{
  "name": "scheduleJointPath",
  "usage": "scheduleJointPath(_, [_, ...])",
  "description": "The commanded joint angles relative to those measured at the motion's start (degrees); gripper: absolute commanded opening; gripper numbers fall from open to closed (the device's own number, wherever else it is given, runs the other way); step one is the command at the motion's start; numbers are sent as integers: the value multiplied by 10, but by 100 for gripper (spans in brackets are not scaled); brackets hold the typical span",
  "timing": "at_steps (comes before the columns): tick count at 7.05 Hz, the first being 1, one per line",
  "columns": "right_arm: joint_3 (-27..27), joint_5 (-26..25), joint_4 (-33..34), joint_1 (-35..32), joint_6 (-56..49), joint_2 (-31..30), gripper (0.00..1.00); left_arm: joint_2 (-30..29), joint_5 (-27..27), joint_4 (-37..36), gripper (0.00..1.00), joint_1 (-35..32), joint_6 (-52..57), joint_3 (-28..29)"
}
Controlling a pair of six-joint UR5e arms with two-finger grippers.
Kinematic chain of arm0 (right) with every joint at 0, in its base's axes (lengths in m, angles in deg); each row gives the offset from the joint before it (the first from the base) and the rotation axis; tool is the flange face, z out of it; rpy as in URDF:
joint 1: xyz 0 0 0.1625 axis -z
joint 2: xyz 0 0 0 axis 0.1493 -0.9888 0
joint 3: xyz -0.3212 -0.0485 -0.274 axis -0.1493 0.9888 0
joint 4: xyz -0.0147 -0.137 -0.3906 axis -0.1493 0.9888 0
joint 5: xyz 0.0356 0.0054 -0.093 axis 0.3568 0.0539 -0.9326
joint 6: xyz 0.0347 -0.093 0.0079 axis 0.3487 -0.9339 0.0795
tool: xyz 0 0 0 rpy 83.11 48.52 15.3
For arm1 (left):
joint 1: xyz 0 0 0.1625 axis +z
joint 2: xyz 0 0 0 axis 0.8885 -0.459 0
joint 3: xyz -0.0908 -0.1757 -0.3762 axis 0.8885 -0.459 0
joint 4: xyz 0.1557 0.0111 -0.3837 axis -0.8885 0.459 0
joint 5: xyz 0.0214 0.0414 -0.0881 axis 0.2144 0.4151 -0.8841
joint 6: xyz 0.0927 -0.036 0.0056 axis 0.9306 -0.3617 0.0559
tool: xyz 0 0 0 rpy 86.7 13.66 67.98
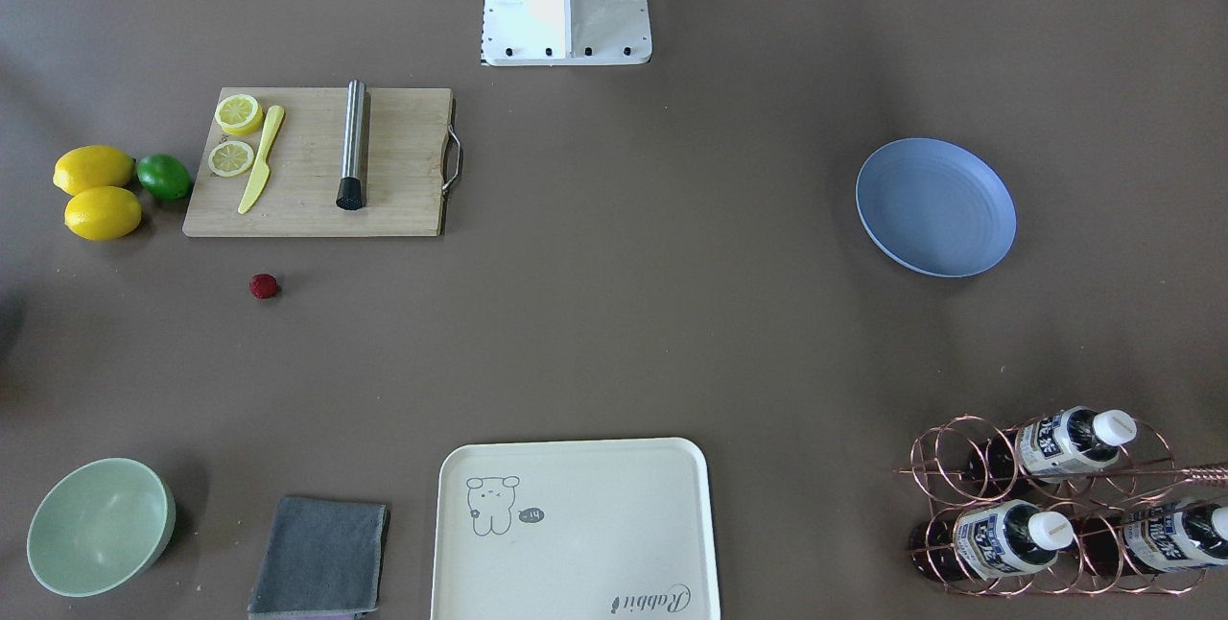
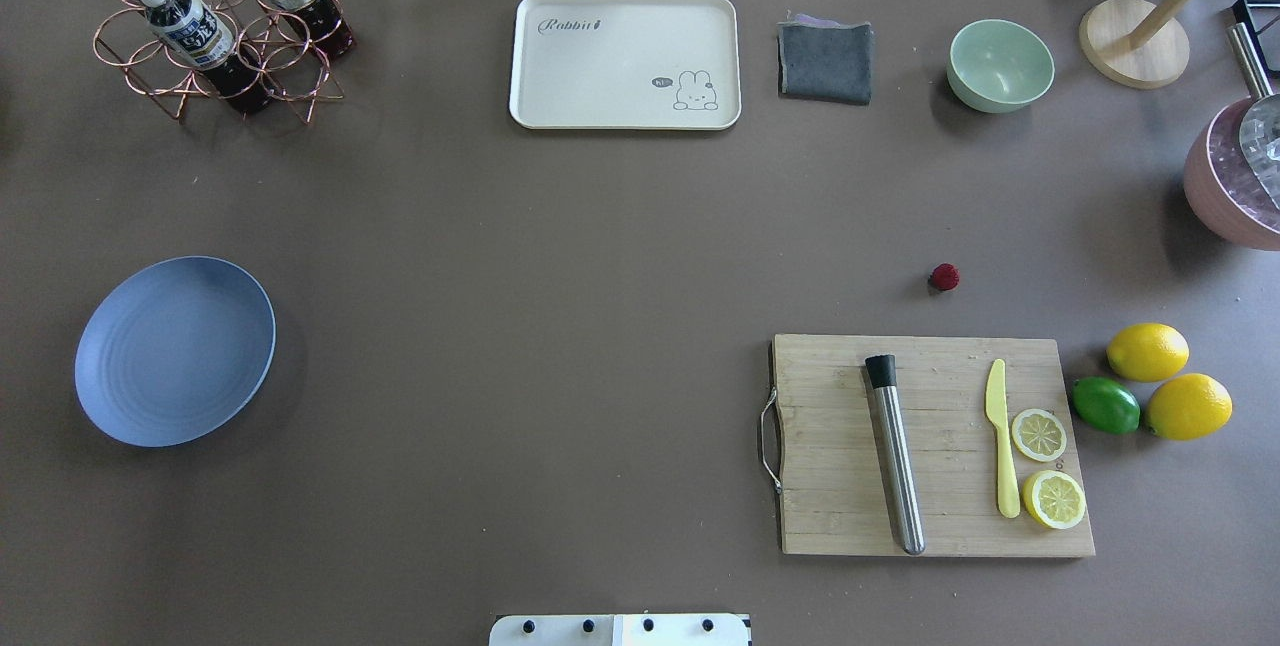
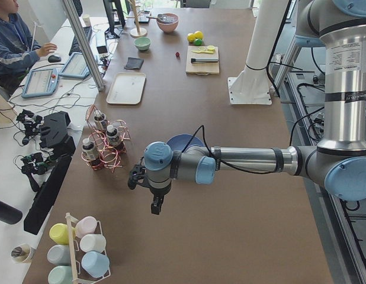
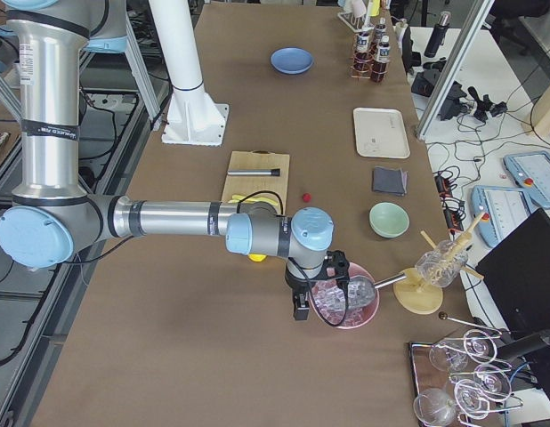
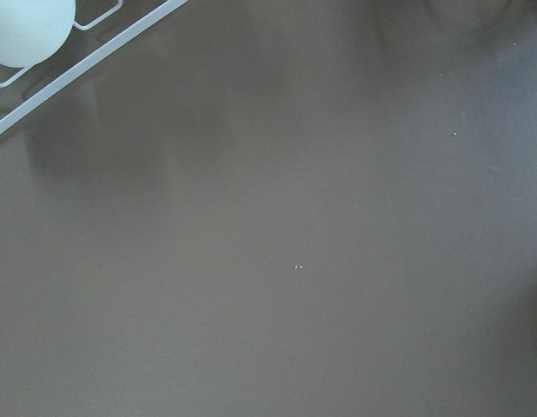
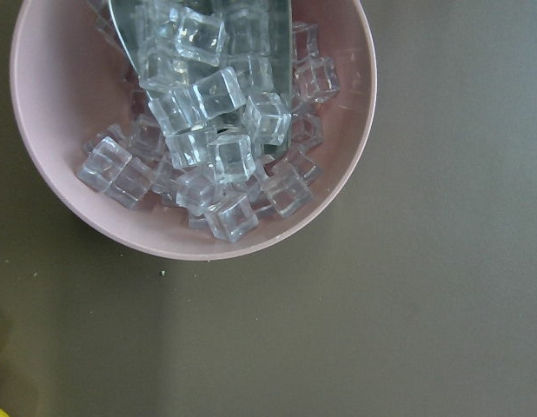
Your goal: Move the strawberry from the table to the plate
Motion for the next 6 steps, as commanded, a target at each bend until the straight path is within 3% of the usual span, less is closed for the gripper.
scheduleJointPath(1, [0, 0, 0, 0, 0, 0, 100, -2, 3, -2, 98, 0, 0, -1])
scheduleJointPath(6, [0, 0, 0, 0, 0, -2, 100, 0, 1, 1, 98, 0, 1, -7])
